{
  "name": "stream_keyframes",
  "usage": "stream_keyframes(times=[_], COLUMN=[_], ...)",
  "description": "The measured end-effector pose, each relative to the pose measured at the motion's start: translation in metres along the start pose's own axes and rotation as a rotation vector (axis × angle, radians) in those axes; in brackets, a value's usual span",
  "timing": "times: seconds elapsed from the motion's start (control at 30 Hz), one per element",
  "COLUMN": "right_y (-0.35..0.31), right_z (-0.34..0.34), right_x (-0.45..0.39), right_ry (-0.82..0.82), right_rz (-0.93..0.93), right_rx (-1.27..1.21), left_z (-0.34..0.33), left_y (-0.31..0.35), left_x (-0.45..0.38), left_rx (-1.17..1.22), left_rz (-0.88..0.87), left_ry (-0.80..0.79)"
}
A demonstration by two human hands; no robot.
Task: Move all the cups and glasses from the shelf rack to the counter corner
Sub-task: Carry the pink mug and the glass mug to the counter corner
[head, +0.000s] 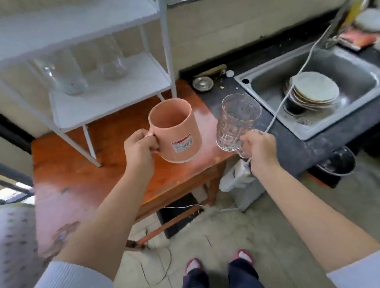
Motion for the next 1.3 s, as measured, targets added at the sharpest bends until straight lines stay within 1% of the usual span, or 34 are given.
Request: stream_keyframes(times=[0.1,0.13,0.23,0.3,0.43,0.57,0.7,0.9,1.03,1.17,1.3], right_y=[-0.005,-0.011,-0.023,-0.037,-0.07,-0.106,-0.132,-0.152,-0.164,-0.195,-0.233], right_z=[0.058,0.084,0.142,0.202,0.312,0.423,0.52,0.654,0.739,0.832,0.923], right_x=[-0.013,-0.018,-0.025,-0.029,-0.039,-0.042,-0.04,-0.049,-0.07,-0.101,-0.125], right_ry=[0.09,0.128,0.172,0.235,0.317,0.415,0.565,0.769,0.887,1.015,1.167], right_rz=[0.028,0.038,0.056,0.082,0.129,0.171,0.198,0.209,0.197,0.193,0.181], right_rx=[-0.045,-0.065,-0.052,-0.073,-0.032,-0.004,-0.055,-0.121,-0.156,-0.197,-0.183], left_z=[-0.066,-0.094,-0.157,-0.214,-0.308,-0.405,-0.496,-0.633,-0.73,-0.835,-0.945], left_y=[-0.011,-0.016,-0.029,-0.04,-0.06,-0.083,-0.099,-0.127,-0.152,-0.176,-0.184], left_x=[0.021,0.031,0.055,0.083,0.144,0.217,0.285,0.373,0.431,0.481,0.533], left_rx=[-0.077,-0.08,-0.049,-0.025,-0.01,0.0,-0.05,-0.162,-0.173,-0.211,-0.323], left_rz=[-0.004,-0.004,0.038,0.049,0.048,0.11,0.137,0.088,0.125,0.157,0.117], left_ry=[-0.134,-0.184,-0.273,-0.343,-0.439,-0.56,-0.699,-0.905,-1.011,-1.087,-1.18])
Point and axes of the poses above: each hand's wrist, its own x-axis away from the middle knuckle, its own z-axis out of the back of the hand, y = z × x, the point moved 6 cm from there along -x, towards the middle knuckle, and after that the axes turned 7 degrees about y, right-handed, at the moved point
